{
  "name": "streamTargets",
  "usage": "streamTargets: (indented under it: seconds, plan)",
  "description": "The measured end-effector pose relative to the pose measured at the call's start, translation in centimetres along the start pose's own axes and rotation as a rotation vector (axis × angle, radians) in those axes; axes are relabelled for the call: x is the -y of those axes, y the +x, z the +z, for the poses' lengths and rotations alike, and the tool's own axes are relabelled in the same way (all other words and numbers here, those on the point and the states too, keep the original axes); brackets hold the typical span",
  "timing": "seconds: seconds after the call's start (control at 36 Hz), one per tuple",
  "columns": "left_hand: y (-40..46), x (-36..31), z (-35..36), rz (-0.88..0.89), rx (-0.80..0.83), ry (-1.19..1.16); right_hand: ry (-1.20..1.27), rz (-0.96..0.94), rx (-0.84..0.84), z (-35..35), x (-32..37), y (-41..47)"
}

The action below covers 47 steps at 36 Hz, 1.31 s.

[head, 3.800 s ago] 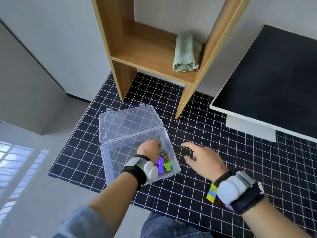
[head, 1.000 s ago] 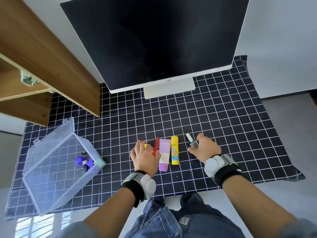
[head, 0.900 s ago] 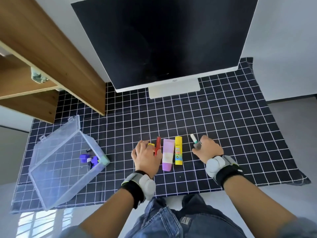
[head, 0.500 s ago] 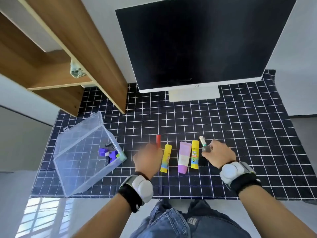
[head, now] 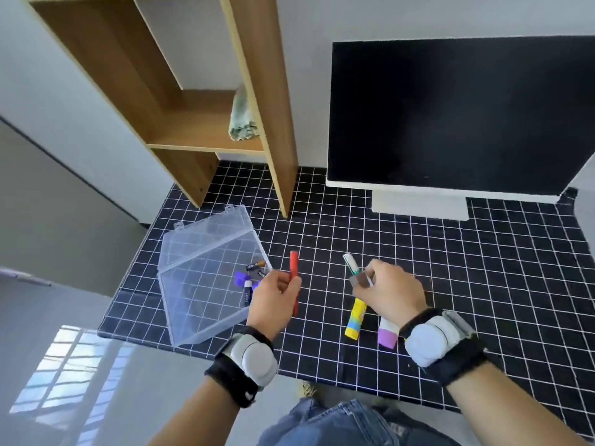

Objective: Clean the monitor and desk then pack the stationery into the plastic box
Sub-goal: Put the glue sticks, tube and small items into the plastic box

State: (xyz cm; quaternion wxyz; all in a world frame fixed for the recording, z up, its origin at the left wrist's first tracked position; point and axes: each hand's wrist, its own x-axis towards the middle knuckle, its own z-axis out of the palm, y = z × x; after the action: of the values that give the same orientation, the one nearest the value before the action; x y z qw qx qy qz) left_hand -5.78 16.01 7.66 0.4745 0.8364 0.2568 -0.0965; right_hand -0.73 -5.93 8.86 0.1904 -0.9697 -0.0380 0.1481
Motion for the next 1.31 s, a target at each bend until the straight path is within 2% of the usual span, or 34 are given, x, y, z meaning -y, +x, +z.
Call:
streamTargets:
  seconds: [0.28, 0.42, 0.64, 0.78, 1.03, 1.31]
  plan:
    - [1.8, 4.0, -4.7, -0.002, -0.059, 0.015, -0.077, -0.166, 0.029, 1.2, 6.1, 0.9]
    - [3.4, 6.5, -7.2, -0.058, -0.091, 0.013, -0.119, -0.236, 0.058, 2.3, 9.9, 1.8]
    - [6.1, 10.2, -9.3, -0.141, -0.034, 0.149, -0.246, -0.355, 0.123, 4.1, 15.1, 4.4]
    - [7.5, 11.7, -10.1, -0.199, 0.012, 0.157, -0.433, -0.463, 0.138, 5.6, 18.4, 6.4]
    - [9.6, 12.8, -9.7, -0.249, 0.097, 0.207, -0.679, -0.549, 0.265, 9.1, 23.1, 10.1]
    - [10.7, 14.1, -7.8, -0.279, 0.145, 0.286, -0.826, -0.572, 0.413, 11.8, 25.6, 11.7]
